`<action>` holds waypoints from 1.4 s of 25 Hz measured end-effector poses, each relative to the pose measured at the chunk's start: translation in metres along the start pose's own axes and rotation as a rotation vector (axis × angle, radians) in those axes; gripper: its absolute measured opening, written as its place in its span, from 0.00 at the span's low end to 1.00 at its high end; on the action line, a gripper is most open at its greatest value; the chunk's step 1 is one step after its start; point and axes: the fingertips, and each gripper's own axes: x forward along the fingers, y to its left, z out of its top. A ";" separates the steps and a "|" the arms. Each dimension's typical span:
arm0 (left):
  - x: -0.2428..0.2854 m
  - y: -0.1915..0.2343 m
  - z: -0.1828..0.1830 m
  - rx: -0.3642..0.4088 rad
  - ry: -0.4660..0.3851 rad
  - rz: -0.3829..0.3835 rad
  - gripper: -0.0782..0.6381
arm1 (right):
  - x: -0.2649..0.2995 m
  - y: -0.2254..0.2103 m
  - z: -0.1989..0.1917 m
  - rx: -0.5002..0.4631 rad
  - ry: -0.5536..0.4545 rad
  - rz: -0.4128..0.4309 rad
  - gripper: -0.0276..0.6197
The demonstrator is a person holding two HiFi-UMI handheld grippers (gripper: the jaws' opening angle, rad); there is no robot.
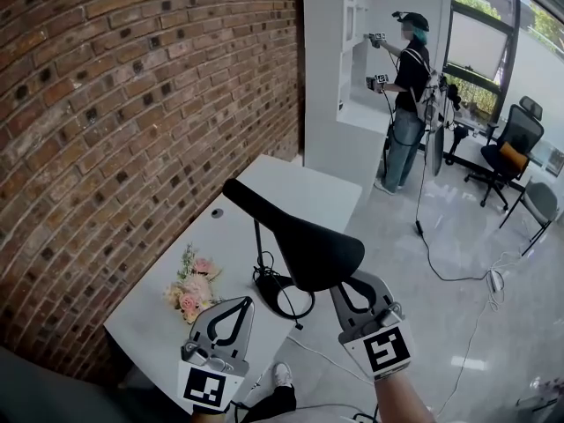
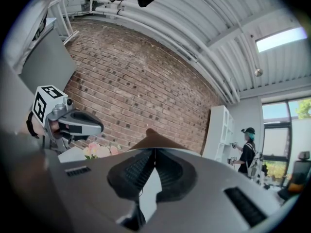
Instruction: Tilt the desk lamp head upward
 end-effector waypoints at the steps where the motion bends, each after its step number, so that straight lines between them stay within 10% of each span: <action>1: -0.002 -0.001 0.000 -0.006 0.001 0.003 0.12 | -0.002 0.002 -0.002 0.005 0.006 0.002 0.07; 35: -0.075 -0.062 -0.004 -0.090 0.030 0.056 0.12 | -0.094 0.069 -0.015 0.088 0.025 0.055 0.07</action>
